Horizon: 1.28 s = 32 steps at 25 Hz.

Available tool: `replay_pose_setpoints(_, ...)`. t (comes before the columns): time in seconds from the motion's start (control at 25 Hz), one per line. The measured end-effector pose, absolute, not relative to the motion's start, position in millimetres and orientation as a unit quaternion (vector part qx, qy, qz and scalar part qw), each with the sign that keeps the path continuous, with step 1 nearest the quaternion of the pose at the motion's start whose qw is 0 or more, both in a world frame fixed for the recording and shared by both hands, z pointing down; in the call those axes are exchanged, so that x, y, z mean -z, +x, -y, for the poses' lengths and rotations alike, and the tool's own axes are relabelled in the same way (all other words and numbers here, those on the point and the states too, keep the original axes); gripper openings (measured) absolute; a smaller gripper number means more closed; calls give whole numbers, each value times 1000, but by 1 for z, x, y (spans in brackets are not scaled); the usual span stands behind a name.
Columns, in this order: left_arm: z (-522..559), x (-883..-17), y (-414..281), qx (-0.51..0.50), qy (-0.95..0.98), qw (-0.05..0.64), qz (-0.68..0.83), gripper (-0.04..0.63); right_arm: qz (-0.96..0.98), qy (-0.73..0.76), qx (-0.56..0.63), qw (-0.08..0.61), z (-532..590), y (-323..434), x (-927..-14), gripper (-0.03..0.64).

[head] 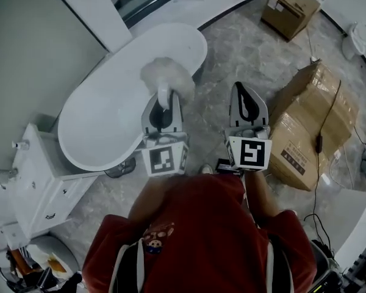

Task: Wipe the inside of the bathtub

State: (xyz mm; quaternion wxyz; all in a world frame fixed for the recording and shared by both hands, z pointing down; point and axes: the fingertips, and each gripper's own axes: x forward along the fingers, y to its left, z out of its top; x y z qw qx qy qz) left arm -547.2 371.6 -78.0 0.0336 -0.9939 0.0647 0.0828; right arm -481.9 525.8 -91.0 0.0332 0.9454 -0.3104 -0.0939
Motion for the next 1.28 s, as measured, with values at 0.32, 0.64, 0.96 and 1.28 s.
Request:
replay_pose_setpoints(0.32, -390, 67, -515, -58, -996, 43, -59, 94, 307, 947, 84, 34, -544, -449, 83, 12)
replay_pose_setpoints(0.64, -360, 67, -474, -60, -997, 13, -54, 94, 307, 948, 72, 43, -507, -406, 69, 12)
replay_pose_setpoints(0.96, -310, 70, -412, -59, -997, 15, -42, 94, 296, 952, 61, 58, -454, -348, 66, 12)
replay_pose_setpoints(1.28, -258, 75, -352, -68, -997, 19, -29, 94, 285, 954, 73, 63, -396, -292, 79, 12)
